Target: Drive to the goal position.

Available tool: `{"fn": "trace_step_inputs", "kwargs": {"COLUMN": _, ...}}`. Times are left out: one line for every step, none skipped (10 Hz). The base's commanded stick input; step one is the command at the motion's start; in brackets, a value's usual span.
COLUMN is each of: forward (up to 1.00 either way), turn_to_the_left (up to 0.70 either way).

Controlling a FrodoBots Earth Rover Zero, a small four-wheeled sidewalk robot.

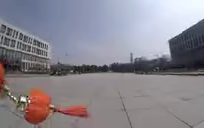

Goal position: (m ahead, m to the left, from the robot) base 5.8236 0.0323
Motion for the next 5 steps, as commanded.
{"fn": "trace_step_inputs", "kwargs": {"forward": 1.0, "turn_to_the_left": 0.0}}
{"fn": "trace_step_inputs", "kwargs": {"forward": 1.0, "turn_to_the_left": 0.0}}
{"fn": "trace_step_inputs", "kwargs": {"forward": 1.0, "turn_to_the_left": 0.0}}
{"fn": "trace_step_inputs", "kwargs": {"forward": 1.0, "turn_to_the_left": 0.0}}
{"fn": "trace_step_inputs", "kwargs": {"forward": 1.0, "turn_to_the_left": 0.0}}
